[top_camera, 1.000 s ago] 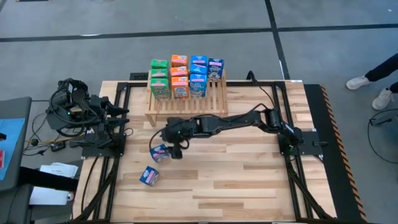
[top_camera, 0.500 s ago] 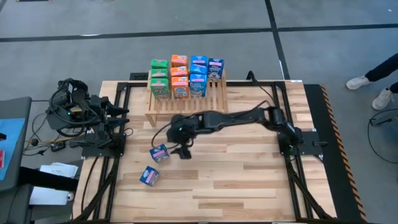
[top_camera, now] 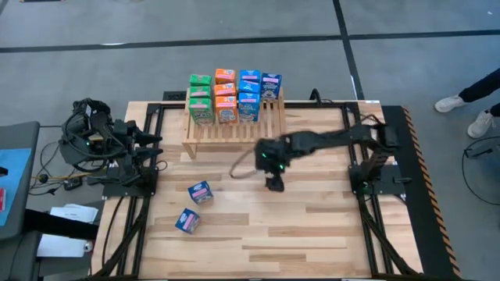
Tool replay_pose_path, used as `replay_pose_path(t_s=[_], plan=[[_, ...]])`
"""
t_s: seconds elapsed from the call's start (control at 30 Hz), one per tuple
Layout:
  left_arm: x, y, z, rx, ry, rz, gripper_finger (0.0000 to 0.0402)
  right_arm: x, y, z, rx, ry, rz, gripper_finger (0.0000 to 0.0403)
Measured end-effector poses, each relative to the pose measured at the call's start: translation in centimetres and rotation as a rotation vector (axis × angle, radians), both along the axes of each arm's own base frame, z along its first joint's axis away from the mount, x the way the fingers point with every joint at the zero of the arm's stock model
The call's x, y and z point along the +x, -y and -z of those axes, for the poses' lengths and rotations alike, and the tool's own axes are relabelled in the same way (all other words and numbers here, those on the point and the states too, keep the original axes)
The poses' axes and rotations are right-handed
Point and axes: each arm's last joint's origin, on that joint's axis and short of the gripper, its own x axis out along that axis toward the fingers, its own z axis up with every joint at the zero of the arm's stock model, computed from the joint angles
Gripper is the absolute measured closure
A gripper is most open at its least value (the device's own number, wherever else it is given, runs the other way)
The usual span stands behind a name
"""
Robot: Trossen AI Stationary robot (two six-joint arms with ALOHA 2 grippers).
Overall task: Stack cereal on shelf
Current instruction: Put the top blue cereal box on the shelf aligned with the other blue cereal box
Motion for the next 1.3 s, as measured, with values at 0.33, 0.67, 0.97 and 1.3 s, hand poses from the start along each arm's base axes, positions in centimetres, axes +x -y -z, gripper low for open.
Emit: replay_pose_path(t_s=[0.33,0.67,0.97,1.3], plan=[[-0.1,-0.3,0.2,0.021,0.008,-0.061,0.0152,3.1,-4.5,4.8,-0.153,0.604,-0.025,0.0097],[-0.1,-0.2,0.3,0.003,0.001,-0.042,0.0152,10.4,-3.5,6.7,-0.091,0.657,-0.164,0.0075],[-0.1,-0.3,0.4,0.006,-0.005,-0.045,0.0152,15.5,-3.5,6.4,-0.150,0.627,-0.282,0.0018],[-0.2,-0.3,0.6,0.022,-0.015,-0.043,0.0152,17.9,-2.6,6.2,-0.166,0.612,-0.280,0.0036]])
